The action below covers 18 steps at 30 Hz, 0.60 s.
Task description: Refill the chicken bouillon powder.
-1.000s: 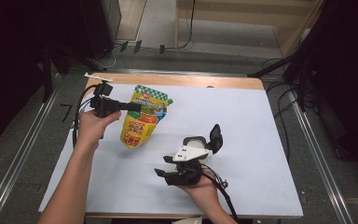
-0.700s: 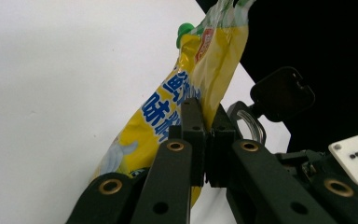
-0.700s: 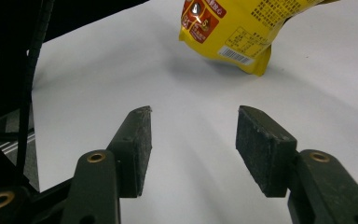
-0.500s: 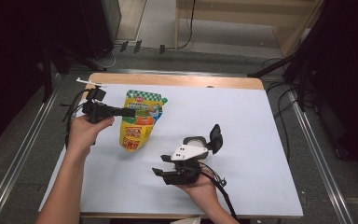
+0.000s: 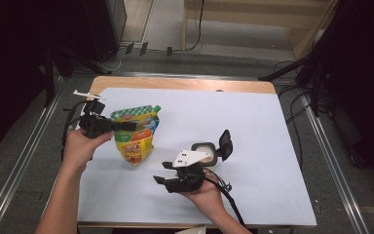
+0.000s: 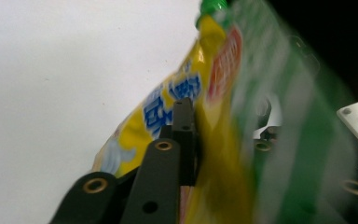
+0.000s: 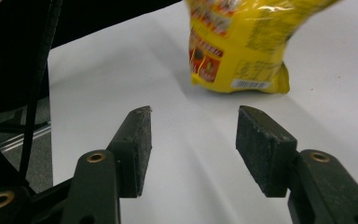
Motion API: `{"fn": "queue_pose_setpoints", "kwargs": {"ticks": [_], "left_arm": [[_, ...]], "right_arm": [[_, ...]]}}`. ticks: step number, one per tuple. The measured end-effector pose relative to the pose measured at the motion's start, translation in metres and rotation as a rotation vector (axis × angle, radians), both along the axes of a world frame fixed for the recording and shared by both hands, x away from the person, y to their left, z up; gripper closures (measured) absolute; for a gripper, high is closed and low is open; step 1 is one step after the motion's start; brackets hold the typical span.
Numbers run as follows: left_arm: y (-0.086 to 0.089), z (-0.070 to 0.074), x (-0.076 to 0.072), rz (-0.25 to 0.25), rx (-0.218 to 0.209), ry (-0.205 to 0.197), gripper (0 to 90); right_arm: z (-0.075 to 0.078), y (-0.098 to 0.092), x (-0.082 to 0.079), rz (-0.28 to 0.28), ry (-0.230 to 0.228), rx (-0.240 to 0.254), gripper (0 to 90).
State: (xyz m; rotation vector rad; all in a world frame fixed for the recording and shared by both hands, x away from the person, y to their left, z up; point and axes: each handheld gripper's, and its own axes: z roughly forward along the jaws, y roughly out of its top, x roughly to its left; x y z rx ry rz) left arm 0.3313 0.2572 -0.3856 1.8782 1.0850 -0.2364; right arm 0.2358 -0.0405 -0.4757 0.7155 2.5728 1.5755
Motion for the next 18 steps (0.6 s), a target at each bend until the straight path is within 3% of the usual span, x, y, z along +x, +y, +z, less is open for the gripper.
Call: {"fn": "queue_pose_setpoints", "kwargs": {"ticks": [4,9,18], "left_arm": [[0.000,0.001,-0.003,-0.010,0.004,-0.014,80.2],[0.001,0.005,-0.005,-0.013,-0.023,-0.027,73.9],[-0.003,0.026,-0.012,-0.003,-0.012,-0.060,67.6]], "right_arm": [[0.000,0.001,0.000,0.003,0.000,0.002,46.7],[0.001,0.002,0.000,0.007,0.000,0.001,46.7],[0.003,-0.001,0.002,-0.002,0.002,-0.002,46.8]]}}
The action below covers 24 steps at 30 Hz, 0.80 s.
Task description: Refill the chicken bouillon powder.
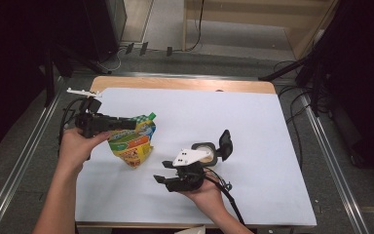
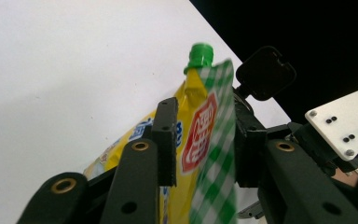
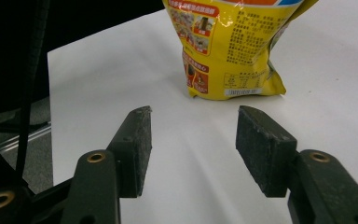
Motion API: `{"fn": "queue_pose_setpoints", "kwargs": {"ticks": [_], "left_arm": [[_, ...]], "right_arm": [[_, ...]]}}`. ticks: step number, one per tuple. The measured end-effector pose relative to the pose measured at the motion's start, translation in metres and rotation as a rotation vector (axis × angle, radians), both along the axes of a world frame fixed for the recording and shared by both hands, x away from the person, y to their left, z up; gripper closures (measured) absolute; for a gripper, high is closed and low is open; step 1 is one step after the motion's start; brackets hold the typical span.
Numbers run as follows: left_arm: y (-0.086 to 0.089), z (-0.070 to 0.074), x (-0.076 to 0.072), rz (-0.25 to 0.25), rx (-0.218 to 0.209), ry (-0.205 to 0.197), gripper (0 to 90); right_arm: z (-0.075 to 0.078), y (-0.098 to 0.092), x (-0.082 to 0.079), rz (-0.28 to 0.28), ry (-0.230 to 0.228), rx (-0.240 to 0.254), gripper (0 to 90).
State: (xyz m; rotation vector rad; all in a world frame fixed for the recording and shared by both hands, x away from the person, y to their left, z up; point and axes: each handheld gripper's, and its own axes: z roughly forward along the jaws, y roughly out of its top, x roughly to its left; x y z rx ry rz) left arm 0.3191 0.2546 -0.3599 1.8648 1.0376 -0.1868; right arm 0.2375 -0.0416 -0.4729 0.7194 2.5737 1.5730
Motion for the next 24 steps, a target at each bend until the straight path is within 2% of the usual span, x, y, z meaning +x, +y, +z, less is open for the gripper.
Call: {"fn": "queue_pose_setpoints", "kwargs": {"ticks": [4,10,15,20,24], "left_arm": [[0.001,0.007,-0.002,0.013,0.011,-0.009,65.0],[0.007,0.014,-0.002,0.028,-0.013,-0.004,60.1],[0.013,0.018,-0.001,0.054,-0.013,0.003,58.5],[0.015,0.029,-0.002,0.073,0.011,-0.022,57.1],[0.021,0.031,-0.001,0.090,0.007,-0.021,55.3]], "right_arm": [[0.003,-0.002,0.002,-0.008,0.003,-0.001,46.9],[0.007,-0.005,0.003,-0.010,0.014,-0.008,48.1],[0.009,-0.007,0.004,-0.012,0.025,-0.021,48.5],[0.010,-0.009,0.005,-0.009,0.036,-0.030,48.8],[0.012,-0.011,0.005,-0.012,0.041,-0.032,49.0]]}}
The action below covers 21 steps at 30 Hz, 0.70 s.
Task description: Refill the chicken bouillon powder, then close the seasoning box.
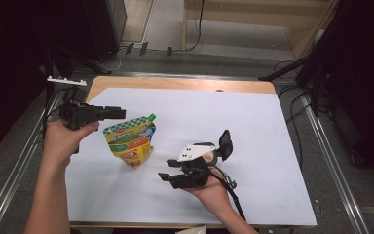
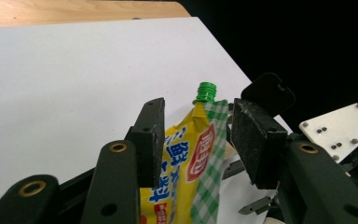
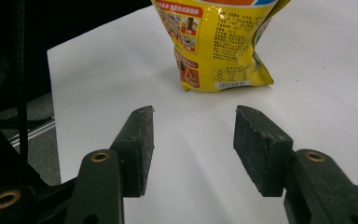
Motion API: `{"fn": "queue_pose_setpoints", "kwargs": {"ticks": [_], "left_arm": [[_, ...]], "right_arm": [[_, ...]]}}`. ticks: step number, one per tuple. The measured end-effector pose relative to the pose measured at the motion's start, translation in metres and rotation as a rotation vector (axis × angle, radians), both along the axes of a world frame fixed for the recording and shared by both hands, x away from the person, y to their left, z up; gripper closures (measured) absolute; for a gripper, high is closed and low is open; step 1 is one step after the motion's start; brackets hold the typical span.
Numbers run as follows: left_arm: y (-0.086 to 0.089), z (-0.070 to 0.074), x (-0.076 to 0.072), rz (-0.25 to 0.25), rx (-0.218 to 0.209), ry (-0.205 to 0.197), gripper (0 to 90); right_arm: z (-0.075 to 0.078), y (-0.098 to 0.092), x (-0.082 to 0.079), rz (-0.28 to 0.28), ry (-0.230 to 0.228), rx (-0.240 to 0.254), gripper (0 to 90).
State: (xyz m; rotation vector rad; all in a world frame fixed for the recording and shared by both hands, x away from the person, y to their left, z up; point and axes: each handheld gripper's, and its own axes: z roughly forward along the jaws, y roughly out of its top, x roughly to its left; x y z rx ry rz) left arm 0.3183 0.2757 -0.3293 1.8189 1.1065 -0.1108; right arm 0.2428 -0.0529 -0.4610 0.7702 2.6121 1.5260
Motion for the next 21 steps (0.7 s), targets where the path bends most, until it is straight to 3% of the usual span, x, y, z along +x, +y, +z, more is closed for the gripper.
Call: {"fn": "queue_pose_setpoints", "kwargs": {"ticks": [6,12,21], "left_arm": [[0.013,-0.001,0.001,0.034,-0.008,0.001,53.2],[0.022,-0.014,0.007,0.080,0.012,0.018,50.5],[0.026,-0.028,0.013,0.083,0.016,0.036,47.9]], "right_arm": [[0.004,-0.005,0.001,0.000,0.012,0.001,49.7],[0.010,-0.011,0.003,-0.006,0.018,0.004,50.3],[0.019,-0.020,0.006,-0.013,0.012,-0.006,51.9]]}}
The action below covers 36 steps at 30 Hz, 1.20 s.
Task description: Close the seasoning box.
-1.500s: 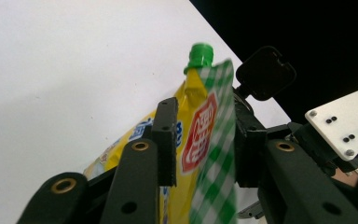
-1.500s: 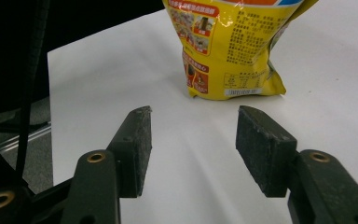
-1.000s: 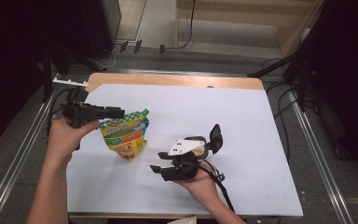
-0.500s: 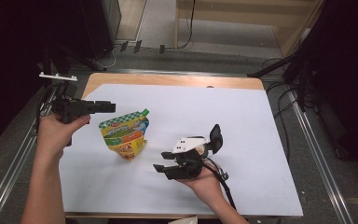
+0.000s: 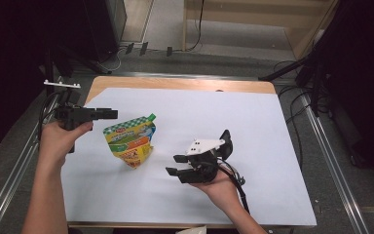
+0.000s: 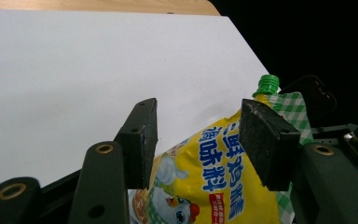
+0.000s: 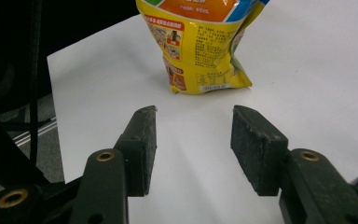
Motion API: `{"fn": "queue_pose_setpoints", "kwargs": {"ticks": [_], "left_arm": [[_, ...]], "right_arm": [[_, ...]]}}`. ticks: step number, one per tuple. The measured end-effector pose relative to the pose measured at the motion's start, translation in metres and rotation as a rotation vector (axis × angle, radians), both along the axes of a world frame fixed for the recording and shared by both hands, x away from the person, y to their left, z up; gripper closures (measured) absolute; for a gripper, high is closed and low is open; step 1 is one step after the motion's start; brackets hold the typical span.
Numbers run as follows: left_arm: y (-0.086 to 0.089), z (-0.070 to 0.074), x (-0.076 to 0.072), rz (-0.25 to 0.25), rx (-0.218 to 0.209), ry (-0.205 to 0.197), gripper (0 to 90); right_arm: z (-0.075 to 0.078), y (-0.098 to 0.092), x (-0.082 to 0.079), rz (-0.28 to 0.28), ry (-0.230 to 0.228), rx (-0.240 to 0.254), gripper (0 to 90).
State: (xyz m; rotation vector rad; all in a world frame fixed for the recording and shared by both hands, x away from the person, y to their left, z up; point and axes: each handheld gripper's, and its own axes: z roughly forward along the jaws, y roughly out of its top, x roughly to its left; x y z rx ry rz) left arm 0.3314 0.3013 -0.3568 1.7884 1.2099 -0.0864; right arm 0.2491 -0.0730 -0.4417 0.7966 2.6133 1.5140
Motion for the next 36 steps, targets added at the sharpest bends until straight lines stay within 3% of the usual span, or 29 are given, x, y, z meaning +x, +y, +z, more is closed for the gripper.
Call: {"fn": "queue_pose_setpoints", "kwargs": {"ticks": [8,14,18,36], "left_arm": [[0.001,-0.012,0.003,0.031,0.014,-0.001,48.0],[-0.002,-0.019,0.005,0.036,0.042,-0.002,48.2],[-0.005,-0.022,0.006,0.024,0.060,0.000,48.2],[-0.012,-0.026,0.007,0.002,0.064,0.005,46.4]], "right_arm": [[0.017,-0.016,0.004,-0.030,-0.005,-0.019,56.0],[0.030,-0.031,0.007,-0.048,-0.001,0.001,60.8],[0.037,-0.044,0.009,-0.062,-0.003,0.015,64.9],[0.059,-0.093,0.019,-0.130,0.003,0.034,87.5]]}}
